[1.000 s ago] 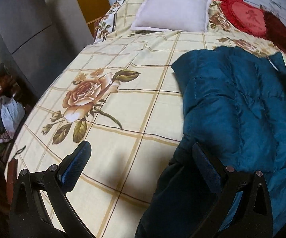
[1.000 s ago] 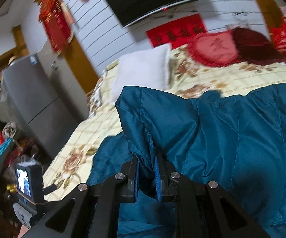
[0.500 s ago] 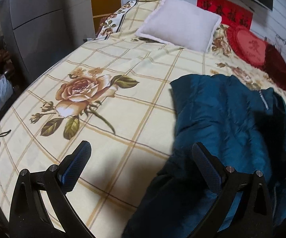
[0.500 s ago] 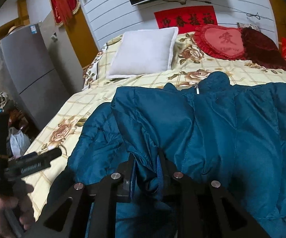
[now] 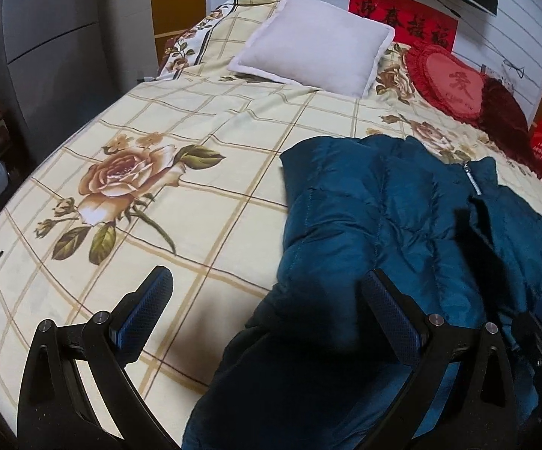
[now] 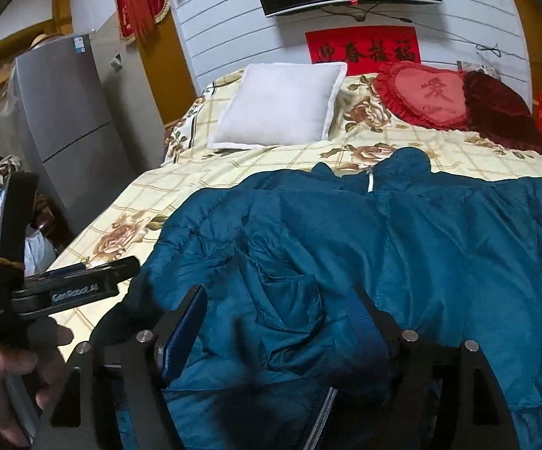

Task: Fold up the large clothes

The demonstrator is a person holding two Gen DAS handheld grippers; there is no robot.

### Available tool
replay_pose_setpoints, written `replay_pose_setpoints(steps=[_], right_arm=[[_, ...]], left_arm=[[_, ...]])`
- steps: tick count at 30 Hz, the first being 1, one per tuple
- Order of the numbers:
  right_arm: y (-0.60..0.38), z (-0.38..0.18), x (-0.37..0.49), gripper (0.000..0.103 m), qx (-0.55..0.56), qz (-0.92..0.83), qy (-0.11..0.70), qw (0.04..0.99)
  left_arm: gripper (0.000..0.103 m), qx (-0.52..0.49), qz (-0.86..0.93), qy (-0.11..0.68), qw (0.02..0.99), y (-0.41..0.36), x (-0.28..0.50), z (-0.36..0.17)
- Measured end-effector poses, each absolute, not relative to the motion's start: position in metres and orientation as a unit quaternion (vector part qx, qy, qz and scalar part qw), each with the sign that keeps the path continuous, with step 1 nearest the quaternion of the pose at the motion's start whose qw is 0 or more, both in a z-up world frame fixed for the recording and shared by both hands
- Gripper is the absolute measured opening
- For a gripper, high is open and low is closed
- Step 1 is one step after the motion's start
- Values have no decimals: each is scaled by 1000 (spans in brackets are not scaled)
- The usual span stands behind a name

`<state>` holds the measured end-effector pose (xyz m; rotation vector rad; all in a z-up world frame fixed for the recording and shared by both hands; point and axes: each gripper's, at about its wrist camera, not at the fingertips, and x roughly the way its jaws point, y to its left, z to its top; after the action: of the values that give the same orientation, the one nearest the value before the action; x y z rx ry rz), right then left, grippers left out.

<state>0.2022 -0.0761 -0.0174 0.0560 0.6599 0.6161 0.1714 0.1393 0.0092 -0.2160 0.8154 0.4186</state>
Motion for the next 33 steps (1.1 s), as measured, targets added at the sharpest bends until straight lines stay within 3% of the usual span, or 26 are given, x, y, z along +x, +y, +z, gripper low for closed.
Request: replay_pose_setpoints(steps=[7, 12, 15, 18, 24, 25, 26, 27, 29, 33], right_arm=[[-128, 2, 178, 74, -1, 216, 307, 927], [-187, -6, 157, 80, -64, 15, 281, 957], [-226, -17, 152, 80, -22, -63, 284, 956], [-253, -12, 161, 80, 85, -3, 307, 948], [-274, -3, 155, 80, 127, 21, 306, 943], [-277, -2, 153, 80, 129, 21, 307, 943], [-279, -2, 152, 80, 129, 20, 309, 942], [-283, -2, 151, 80, 129, 19, 313, 941], [-285, -3, 151, 80, 131, 15, 312, 941], [-299, -3, 148, 80, 154, -4, 299, 942]], left_arm=[[102, -101, 133, 385, 907, 110, 173, 18], [102, -138, 42, 374, 916, 81, 175, 26], [102, -159, -13, 377, 913, 56, 186, 30], [102, -139, -29, 394, 908, 19, 205, 20], [101, -114, 6, 417, 902, -11, 237, -7], [96, -119, 10, 411, 904, -9, 237, -8], [68, -135, 5, 405, 904, -6, 236, -8], [27, -155, -11, 405, 901, -3, 236, -7], [12, -173, -14, 407, 897, 1, 233, -4], [9, -179, -14, 364, 914, 12, 209, 34]])
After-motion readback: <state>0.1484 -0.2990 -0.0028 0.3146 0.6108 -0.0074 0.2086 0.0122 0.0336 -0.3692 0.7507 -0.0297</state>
